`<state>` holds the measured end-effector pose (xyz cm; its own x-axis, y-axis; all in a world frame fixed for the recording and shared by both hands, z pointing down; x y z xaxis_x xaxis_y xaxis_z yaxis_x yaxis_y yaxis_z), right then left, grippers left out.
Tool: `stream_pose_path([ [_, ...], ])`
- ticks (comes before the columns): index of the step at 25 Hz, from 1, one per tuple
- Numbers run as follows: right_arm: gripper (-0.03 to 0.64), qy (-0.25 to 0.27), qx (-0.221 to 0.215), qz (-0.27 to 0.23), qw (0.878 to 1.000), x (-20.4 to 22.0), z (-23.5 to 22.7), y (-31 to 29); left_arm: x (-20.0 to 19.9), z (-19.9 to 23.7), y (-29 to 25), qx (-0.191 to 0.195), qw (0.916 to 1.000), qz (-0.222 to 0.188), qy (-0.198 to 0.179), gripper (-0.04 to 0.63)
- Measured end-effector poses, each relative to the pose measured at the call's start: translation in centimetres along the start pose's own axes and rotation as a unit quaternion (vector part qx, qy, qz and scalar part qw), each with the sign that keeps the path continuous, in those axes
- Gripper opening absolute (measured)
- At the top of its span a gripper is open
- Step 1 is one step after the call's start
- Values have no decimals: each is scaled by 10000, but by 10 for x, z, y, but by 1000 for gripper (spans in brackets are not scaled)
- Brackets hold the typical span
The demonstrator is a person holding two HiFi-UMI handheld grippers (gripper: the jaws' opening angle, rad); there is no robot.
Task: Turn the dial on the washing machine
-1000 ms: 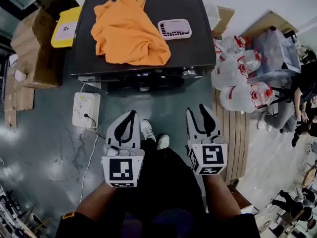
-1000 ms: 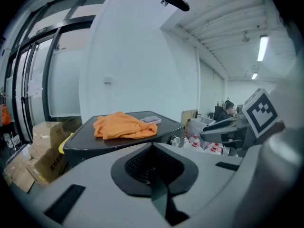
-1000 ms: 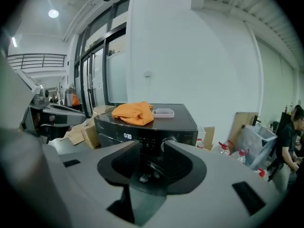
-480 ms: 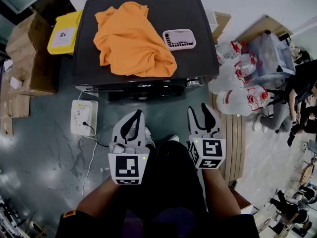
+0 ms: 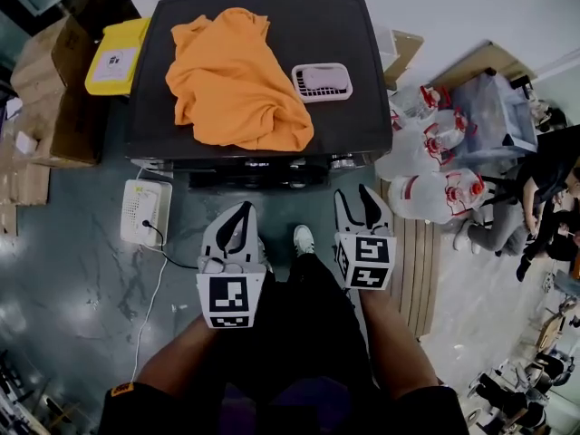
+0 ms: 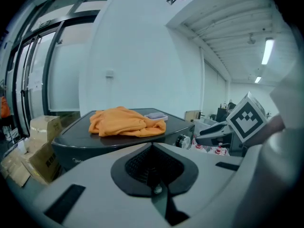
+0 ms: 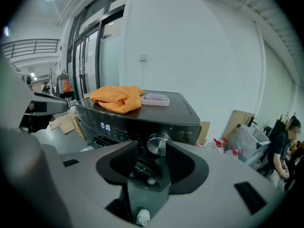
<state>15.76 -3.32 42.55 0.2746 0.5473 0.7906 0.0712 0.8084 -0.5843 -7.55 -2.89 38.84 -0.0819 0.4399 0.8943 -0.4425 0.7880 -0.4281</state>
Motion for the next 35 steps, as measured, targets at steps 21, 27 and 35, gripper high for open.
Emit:
stream_pose_path([
  [21,249,-371,-616,337,9968,15,-27,-73,6,-20,-40,-810,9955,331,351,11],
  [27,244,-1376,-1142,289,9835,20,-39,-75,12,-21,-44,-820,9950,431,372,11],
  [35,244,-2925,-1897,113,9372,33,-52,-78,13,-25,-46,-780,9952,459,384,11],
])
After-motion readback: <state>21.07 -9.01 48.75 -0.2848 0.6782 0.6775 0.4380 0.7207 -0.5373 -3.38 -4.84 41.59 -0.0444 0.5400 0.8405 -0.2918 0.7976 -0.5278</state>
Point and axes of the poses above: the fingertips, and each gripper's own axes: y backward along the fingers, z to its left, x out of its underside, the point moved 7 cm from there along y, backward along the fingers, and after that the axes turned 8 degrees about y, right-handed, at the moved point
